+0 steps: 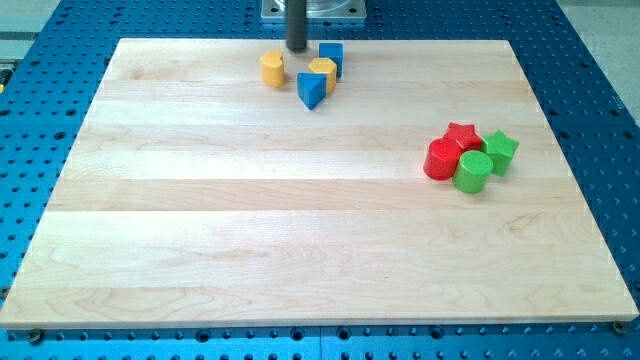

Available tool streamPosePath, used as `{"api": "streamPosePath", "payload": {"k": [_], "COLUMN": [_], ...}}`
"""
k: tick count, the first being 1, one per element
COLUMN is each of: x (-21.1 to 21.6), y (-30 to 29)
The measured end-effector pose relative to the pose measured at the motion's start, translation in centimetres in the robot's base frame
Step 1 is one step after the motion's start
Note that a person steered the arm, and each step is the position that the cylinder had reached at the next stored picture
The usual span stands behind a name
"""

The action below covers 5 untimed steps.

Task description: Move cube on right side

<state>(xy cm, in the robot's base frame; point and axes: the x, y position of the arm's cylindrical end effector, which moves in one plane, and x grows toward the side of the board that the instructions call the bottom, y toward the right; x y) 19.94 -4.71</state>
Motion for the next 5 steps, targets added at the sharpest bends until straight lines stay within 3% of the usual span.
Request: {"api": "streamPosePath", "payload": {"k": [3, 5], "x": [6.1, 4.8], "y": [3.9, 11.9]}}
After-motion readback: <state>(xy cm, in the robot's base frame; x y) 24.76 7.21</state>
